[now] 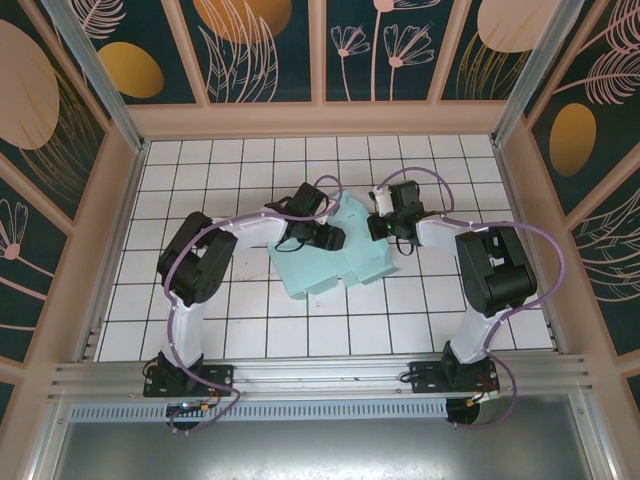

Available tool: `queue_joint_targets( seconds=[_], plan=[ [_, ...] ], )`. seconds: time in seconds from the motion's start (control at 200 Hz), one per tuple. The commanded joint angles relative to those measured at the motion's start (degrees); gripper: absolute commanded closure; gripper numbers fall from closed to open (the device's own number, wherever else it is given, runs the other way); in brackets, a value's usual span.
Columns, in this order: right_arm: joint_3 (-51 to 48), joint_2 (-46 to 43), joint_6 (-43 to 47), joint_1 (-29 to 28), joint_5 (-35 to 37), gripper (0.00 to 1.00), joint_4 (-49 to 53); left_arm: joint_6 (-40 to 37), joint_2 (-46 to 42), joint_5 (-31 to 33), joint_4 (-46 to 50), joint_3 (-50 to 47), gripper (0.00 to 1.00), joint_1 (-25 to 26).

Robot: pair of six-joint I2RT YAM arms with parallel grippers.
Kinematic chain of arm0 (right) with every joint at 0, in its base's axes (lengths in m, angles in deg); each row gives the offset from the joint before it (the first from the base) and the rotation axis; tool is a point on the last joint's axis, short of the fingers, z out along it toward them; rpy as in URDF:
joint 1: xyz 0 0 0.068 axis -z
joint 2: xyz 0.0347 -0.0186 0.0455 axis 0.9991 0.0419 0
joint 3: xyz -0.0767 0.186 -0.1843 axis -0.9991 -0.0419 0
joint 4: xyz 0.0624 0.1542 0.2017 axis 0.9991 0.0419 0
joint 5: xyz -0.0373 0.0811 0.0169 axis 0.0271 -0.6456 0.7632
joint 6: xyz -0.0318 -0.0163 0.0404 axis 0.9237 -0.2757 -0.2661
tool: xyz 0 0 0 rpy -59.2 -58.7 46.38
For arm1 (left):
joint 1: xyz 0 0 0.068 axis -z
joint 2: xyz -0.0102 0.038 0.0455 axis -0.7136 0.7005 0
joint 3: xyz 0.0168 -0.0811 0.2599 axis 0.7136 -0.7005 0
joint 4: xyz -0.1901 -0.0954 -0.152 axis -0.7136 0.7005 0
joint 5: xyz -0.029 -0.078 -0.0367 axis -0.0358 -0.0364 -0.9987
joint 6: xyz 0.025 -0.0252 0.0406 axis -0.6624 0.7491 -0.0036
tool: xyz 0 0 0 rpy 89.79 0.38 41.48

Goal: Fold the paper box

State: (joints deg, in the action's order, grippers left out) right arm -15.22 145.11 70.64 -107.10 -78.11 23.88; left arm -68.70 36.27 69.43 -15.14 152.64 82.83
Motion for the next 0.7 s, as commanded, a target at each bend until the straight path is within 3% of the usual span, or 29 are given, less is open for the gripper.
queue_joint_targets(
  seconds=[0.0,0.145,0.355,0.541,0.696],
  plan=[
    [0.82,-0.47,-0.58,-0.34,0.04,1.0,-0.76,0.46,-3.55,4.4,0.64,2.22,0.32,-0.96],
    [0.45,-0.93,-0.66,-0.42,0.1,1.0,-0.81,-0.77,-1.09,7.65,5.08,7.28,0.14,-3.77],
    [-0.23,-1.63,-0.74,-0.39,0.21,1.0,-0.76,-3.46,4.1,6.49,9.65,14.82,0.05,-5.2],
    [0.05,-1.64,-0.75,-0.37,0.36,1.0,-0.6,-4.92,8.32,-1.9,13.01,19.95,0.22,-5.14],
    [0.2,-1.87,-0.79,-0.43,0.46,1.0,-0.47,-5.72,9.64,-2.28,15.04,20.98,0.37,-5.0]
  ],
)
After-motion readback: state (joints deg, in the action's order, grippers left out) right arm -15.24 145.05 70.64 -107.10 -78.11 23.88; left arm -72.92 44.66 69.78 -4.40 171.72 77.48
